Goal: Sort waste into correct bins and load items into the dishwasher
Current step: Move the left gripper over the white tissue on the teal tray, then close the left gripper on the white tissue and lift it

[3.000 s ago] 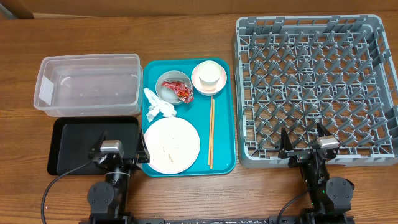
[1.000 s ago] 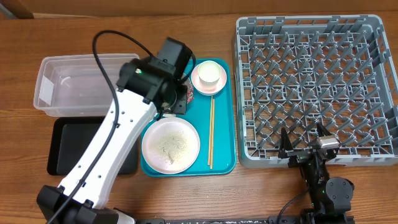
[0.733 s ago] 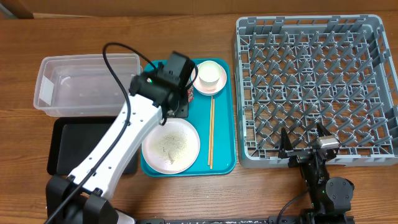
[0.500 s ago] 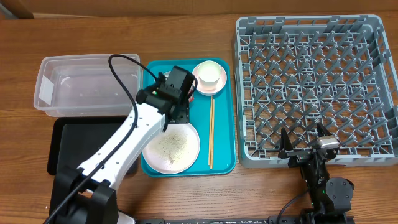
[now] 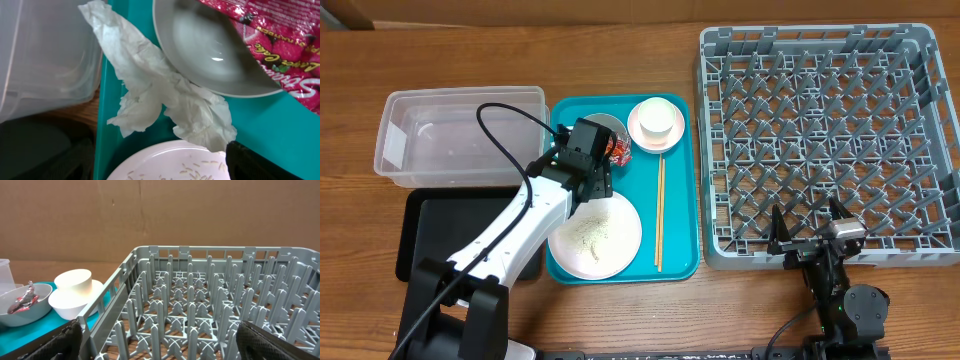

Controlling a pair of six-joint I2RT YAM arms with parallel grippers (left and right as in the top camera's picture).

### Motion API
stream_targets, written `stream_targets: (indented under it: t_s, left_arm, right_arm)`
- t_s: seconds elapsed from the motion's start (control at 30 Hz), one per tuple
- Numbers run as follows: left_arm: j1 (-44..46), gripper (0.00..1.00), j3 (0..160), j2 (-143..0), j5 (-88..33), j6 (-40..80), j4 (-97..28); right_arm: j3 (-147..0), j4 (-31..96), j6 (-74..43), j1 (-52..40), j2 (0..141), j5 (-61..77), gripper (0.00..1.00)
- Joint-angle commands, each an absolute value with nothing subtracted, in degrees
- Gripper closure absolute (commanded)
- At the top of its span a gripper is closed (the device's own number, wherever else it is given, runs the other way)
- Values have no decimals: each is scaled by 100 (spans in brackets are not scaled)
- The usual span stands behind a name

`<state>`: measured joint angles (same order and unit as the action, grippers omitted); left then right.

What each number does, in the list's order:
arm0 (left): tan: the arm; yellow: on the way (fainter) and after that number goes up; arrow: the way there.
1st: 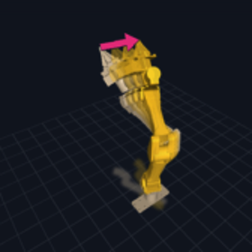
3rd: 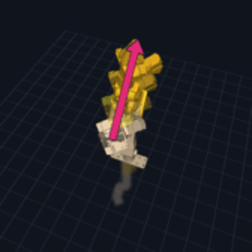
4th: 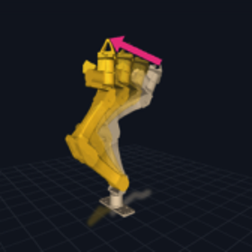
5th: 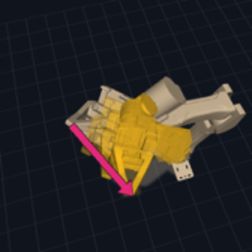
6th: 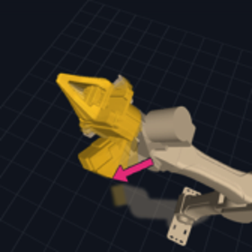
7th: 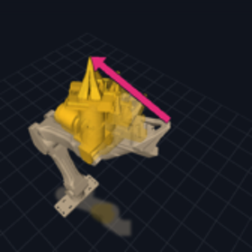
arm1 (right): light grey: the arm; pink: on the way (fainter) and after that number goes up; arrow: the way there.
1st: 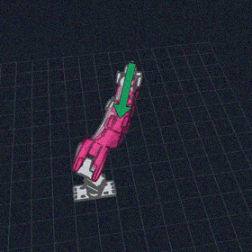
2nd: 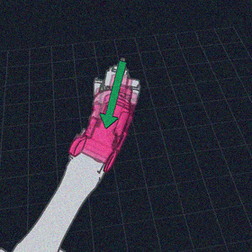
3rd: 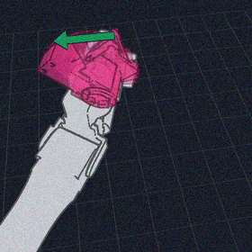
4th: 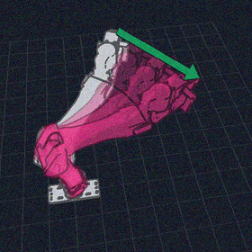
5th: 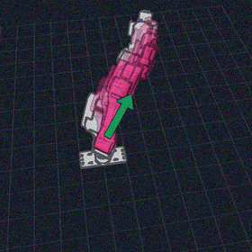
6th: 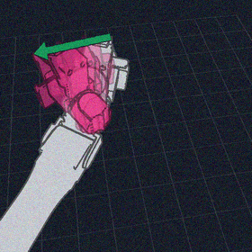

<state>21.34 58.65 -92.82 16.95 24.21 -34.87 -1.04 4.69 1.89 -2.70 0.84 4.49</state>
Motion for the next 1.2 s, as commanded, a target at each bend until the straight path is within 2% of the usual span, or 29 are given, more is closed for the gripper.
stream_targets:
  t_s: [0.0,0.17,0.37,1.17]
  left_arm:
    - [2123,15,5815,-9253,1776,1962,-3371]
    - [2123,16,5712,-9253,1820,1876,-3201]
    - [2123,21,5426,-9253,1682,1883,-2714]
    - [2123,19,5072,-9450,1693,1828,-1831]
  right_arm:
    - [-45,443,172,-255,23,460,0]
    - [-45,443,172,-255,23,460,0]
    - [-45,443,172,-255,23,460,0]
    - [-45,443,172,-255,23,460,0]
